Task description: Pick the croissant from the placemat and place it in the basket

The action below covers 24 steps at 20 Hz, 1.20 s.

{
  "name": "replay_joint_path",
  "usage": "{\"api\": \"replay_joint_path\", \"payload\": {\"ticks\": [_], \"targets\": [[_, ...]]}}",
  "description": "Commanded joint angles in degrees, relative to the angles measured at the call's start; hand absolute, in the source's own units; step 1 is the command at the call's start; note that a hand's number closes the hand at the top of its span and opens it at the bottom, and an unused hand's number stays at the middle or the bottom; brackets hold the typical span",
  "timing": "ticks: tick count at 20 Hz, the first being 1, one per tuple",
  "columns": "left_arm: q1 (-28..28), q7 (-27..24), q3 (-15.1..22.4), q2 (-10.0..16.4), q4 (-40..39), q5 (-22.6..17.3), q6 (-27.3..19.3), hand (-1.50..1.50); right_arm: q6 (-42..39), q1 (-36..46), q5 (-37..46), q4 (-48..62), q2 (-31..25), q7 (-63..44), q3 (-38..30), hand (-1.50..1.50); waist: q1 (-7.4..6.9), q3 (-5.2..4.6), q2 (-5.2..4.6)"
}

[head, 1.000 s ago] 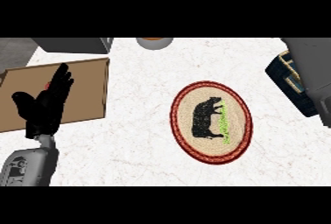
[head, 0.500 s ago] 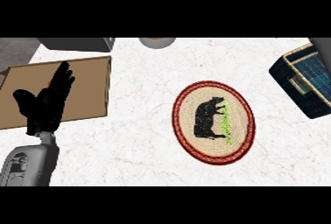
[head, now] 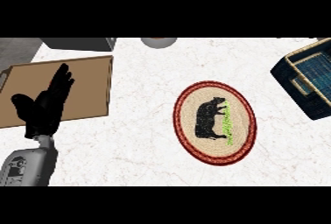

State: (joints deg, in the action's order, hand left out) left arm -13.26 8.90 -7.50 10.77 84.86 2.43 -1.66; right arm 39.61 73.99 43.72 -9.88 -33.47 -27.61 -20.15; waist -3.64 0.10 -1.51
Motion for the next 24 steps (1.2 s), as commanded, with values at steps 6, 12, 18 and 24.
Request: {"api": "replay_joint_path", "payload": {"ticks": [6, 12, 18, 24], "targets": [[1.6, -0.5, -1.5, 1.5, 0.5, -1.5, 1.9, 0.00, -3.8, -3.1, -5.4, -1.1, -2.7, 6.5, -4.8, 1.50, 0.27, 0.01, 0.21], [-1.0, 0.3, 0.4, -0.4, -0.4, 0.7, -0.5, 0.00, -7.5, -6.8, 14.8, 3.5, -7.0, 8.9, 14.5, 1.50, 0.35, -0.27, -0.10], [-1.1, 1.6, -0.4, 0.2, 0.8, -0.4, 0.1, 0.00, -9.5, -4.9, 20.1, 4.5, -8.3, 6.7, 19.1, 1.50, -0.47, -0.01, -0.09], [-0.6, 0.1, 1.1, -1.9, 0.0, 0.9, -1.3, 0.00, -12.3, -1.1, 20.9, 5.2, -8.5, 2.9, 19.3, 1.50, -0.95, 0.02, -0.30]]}}
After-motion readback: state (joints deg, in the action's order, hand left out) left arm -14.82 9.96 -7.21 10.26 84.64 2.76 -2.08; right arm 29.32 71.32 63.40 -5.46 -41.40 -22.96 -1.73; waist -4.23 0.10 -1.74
